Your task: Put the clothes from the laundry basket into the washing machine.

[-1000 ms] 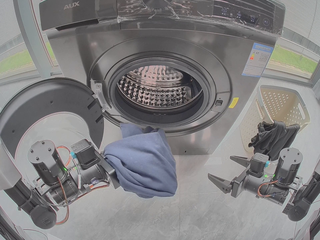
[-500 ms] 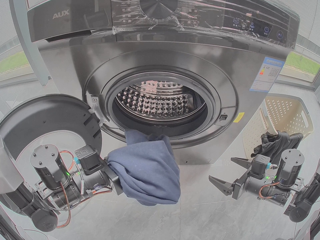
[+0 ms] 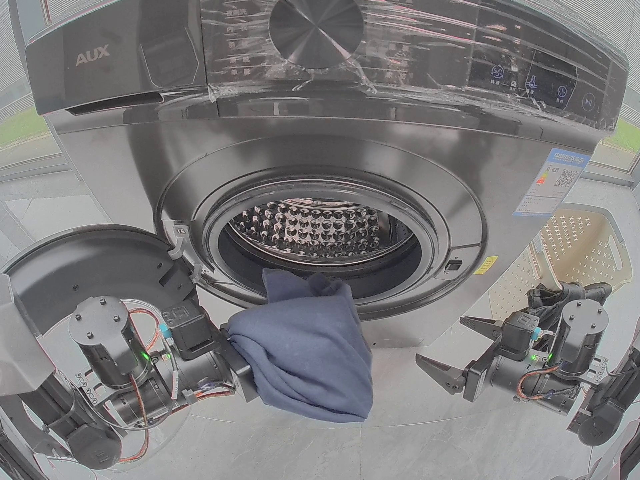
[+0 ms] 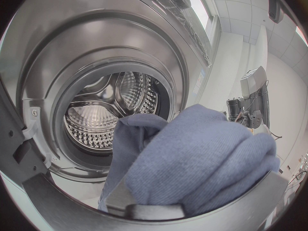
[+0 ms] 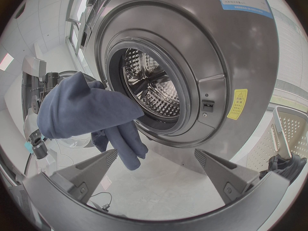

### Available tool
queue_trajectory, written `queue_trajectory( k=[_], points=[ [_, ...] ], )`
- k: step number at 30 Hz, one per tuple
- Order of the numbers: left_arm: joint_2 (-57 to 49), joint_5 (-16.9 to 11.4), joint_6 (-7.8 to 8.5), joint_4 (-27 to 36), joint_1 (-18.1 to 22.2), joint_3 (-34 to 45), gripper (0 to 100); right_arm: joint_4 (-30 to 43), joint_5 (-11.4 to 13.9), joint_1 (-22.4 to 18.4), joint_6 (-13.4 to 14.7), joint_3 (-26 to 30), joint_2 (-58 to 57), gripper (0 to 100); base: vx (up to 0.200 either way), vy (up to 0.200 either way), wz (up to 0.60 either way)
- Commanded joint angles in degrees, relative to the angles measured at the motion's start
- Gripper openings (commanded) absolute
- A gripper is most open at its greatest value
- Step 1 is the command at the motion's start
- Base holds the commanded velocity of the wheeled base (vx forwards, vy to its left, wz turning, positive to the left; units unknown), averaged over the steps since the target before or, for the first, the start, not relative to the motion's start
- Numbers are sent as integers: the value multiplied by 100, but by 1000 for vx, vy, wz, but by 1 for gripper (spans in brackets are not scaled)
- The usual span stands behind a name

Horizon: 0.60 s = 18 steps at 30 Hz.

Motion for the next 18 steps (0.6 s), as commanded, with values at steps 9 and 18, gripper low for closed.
queue_trajectory(
  k=[9,18],
  points=[
    [485,302,-254,-32,-148,-534,0,-10,-32,259,22,-19,-48,100,0,0,0],
    [142,293,-439,-32,-411,-287,0,-10,-32,285,22,-36,-74,100,0,0,0]
  ],
)
